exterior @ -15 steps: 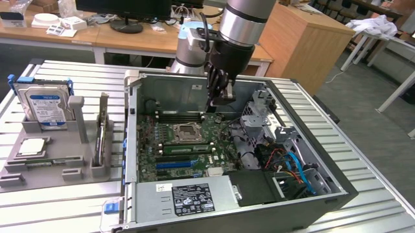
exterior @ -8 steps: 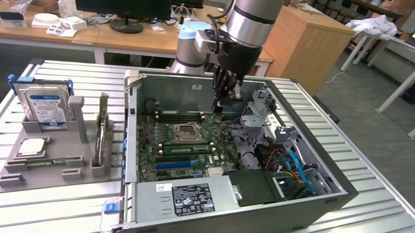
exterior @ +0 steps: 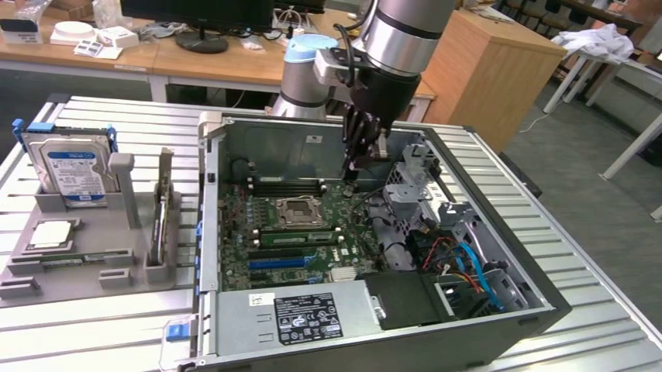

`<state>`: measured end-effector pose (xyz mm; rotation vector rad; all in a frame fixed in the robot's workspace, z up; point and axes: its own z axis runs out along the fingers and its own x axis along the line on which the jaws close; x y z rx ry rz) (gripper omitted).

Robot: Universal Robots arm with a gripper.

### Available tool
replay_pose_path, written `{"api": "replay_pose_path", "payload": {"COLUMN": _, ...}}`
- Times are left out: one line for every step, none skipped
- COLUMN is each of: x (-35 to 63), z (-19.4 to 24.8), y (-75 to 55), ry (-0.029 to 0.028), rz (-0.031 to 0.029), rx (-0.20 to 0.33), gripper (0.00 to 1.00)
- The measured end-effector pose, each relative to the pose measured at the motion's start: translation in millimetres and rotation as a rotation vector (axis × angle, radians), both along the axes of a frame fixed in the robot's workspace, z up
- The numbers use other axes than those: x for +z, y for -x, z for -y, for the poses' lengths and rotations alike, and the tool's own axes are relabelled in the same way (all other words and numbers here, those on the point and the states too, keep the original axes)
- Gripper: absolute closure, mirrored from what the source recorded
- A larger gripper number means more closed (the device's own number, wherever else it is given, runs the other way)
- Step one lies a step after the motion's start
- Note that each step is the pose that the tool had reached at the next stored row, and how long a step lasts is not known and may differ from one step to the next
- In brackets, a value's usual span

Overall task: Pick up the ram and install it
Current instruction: 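Press down the ram until it locks into place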

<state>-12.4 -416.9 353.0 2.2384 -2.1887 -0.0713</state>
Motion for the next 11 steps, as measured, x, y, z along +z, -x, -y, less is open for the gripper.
{"api": "replay_pose_path", "payload": {"x": 0.0, "z": 0.0, "y": -0.3, "ry": 0.0, "rz": 0.0, "rx": 0.0, "gripper": 0.89}}
{"api": "replay_pose_path", "payload": {"x": 0.0, "z": 0.0, "y": -0.4, "ry": 0.0, "rz": 0.0, "rx": 0.0, "gripper": 0.89}}
{"api": "replay_pose_path", "payload": {"x": 0.0, "z": 0.0, "y": -0.4, "ry": 0.0, "rz": 0.0, "rx": 0.0, "gripper": 0.89}}
{"api": "replay_pose_path", "payload": {"x": 0.0, "z": 0.0, "y": -0.4, "ry": 0.0, "rz": 0.0001, "rx": 0.0, "gripper": 0.89}}
{"api": "replay_pose_path", "payload": {"x": 0.0, "z": 0.0, "y": -0.4, "ry": 0.0001, "rz": 0.0, "rx": 0.0, "gripper": 0.89}}
{"api": "replay_pose_path", "payload": {"x": 0.0, "z": 0.0, "y": -0.5, "ry": 0.0, "rz": 0.0001, "rx": 0.0, "gripper": 0.89}}
{"api": "replay_pose_path", "payload": {"x": 0.0, "z": 0.0, "y": -0.5, "ry": 0.0, "rz": 0.0, "rx": 0.0, "gripper": 0.89}}
{"api": "replay_pose_path", "payload": {"x": 0.0, "z": 0.0, "y": -0.5, "ry": 0.0, "rz": 0.0, "rx": -0.001, "gripper": 0.89}}
{"api": "replay_pose_path", "payload": {"x": 0.0, "z": 0.0, "y": -0.5, "ry": 0.0001, "rz": 0.0001, "rx": -0.009, "gripper": 0.89}}
{"api": "replay_pose_path", "payload": {"x": -0.1, "z": -0.1, "y": -0.5, "ry": 0.0001, "rz": 0.0, "rx": -0.019, "gripper": 0.89}}
{"api": "replay_pose_path", "payload": {"x": -0.1, "z": -0.1, "y": -0.5, "ry": 0.0002, "rz": 0.0, "rx": -0.028, "gripper": 0.89}}
